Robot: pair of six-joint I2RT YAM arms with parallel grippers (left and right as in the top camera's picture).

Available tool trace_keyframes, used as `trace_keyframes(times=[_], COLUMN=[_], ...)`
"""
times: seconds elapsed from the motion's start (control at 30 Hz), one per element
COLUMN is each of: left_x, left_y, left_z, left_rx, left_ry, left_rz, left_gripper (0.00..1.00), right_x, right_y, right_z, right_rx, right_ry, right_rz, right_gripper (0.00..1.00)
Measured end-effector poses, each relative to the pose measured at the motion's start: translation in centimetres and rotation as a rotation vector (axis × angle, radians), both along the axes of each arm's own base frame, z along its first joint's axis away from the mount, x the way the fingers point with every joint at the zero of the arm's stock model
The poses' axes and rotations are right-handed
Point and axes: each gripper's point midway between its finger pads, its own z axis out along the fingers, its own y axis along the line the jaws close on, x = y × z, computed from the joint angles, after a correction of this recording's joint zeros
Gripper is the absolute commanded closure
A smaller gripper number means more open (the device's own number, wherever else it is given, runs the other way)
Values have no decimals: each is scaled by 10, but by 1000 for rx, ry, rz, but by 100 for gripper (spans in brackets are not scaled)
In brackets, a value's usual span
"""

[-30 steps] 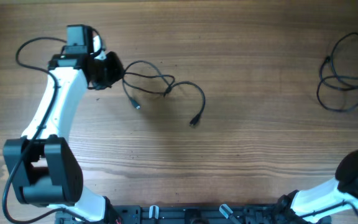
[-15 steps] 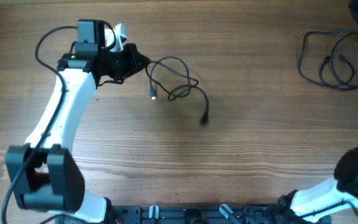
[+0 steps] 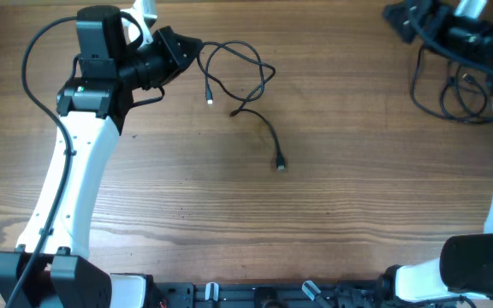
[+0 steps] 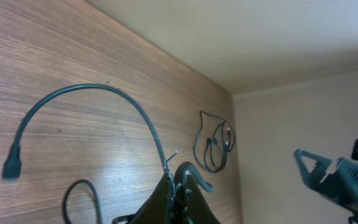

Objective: Untangle cables

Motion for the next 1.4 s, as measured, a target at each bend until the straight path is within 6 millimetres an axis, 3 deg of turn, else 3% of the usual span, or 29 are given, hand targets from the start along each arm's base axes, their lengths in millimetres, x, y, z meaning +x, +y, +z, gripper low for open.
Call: trace_keyframes(times=[0.03, 0.1, 0.2, 0.23, 0.3, 0.37, 0.6, 0.7, 0.8, 0.93, 1.0, 1.2, 1.3, 1.4], left_x=[-1, -11, -26, -33, -43, -47, -49, -38, -28, -26, -29, -32, -32, -32], left_y=[-3, -21, -41, -51, -64, -64, -21, 13, 54, 104, 118, 121, 121, 121], left_z=[0, -5, -19, -29, -49, -65, -101, -108, -110, -114, -117, -118, -119, -119], left_rx=[-2, 10, 58, 81, 129, 172, 429, 504, 502, 479, 477, 477, 479, 480], left_ry=[3, 21, 47, 66, 104, 145, 203, 237, 292, 372, 405, 421, 422, 426], left_rz=[-6, -54, -134, -176, -235, -247, -162, -33, 122, 285, 326, 336, 338, 337], left_gripper=[79, 45, 8, 0, 0, 0, 0, 0, 0, 0, 0, 0, 0, 0], right_x=[-4, -10, -11, -11, -12, -15, -14, -18, -27, -44, -53, -80, -88, -91], right_y=[14, 42, 53, 55, 57, 55, 67, 93, 119, 141, 151, 174, 179, 178], right_z=[-5, -13, -19, -20, -23, -27, -59, -74, -98, -145, -171, -234, -251, -254], right_rx=[-28, -94, -148, -159, -176, -182, -187, -203, -227, -288, -320, -428, -469, -479], right_ry=[7, 11, 12, 11, 19, 44, 140, 174, 270, 454, 540, 742, 792, 810], right_rz=[40, 110, 127, 129, 128, 121, 152, 211, 234, 238, 259, 275, 270, 251], right_gripper=[0, 0, 0, 0, 0, 0, 0, 3, 21, 36, 39, 46, 52, 57])
